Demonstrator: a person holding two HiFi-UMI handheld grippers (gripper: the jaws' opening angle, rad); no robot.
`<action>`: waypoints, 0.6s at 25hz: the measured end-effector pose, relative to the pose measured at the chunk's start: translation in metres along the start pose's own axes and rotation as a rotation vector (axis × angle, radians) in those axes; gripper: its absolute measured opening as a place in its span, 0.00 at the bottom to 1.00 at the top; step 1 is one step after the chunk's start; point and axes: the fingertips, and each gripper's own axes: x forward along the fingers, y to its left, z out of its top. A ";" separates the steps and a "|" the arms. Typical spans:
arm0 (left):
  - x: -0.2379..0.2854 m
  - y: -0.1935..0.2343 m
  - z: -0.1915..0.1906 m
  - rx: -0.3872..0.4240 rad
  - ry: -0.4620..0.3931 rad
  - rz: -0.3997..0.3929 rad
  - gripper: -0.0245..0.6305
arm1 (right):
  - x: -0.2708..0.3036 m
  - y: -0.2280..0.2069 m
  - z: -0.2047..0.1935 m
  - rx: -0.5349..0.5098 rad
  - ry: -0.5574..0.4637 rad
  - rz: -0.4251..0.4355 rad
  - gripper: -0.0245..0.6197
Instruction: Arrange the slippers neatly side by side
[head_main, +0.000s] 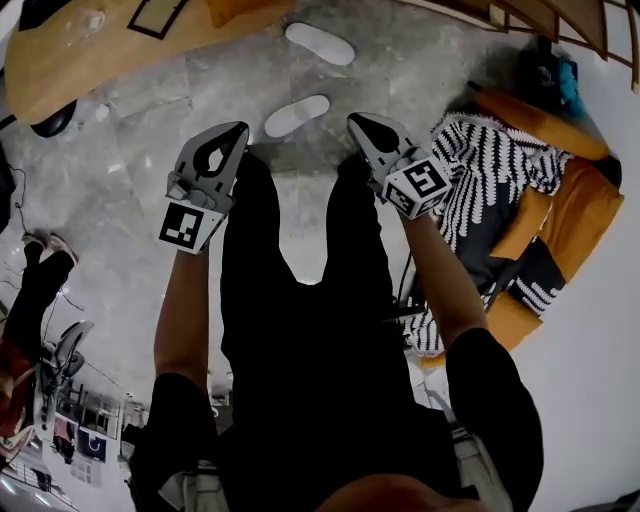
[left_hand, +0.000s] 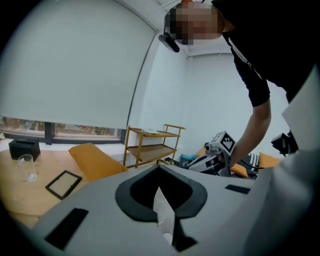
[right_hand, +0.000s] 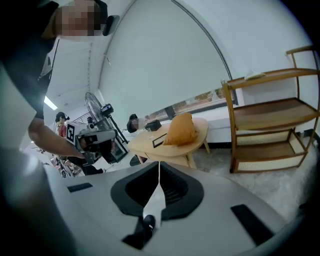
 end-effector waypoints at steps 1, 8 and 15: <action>-0.001 0.002 -0.011 -0.006 0.008 -0.005 0.06 | 0.011 -0.002 -0.014 0.014 0.011 0.006 0.09; 0.016 0.021 -0.091 -0.028 0.077 -0.006 0.06 | 0.074 -0.044 -0.106 0.078 0.099 0.036 0.09; 0.052 0.034 -0.161 -0.061 0.142 -0.044 0.06 | 0.120 -0.087 -0.212 0.146 0.227 0.041 0.21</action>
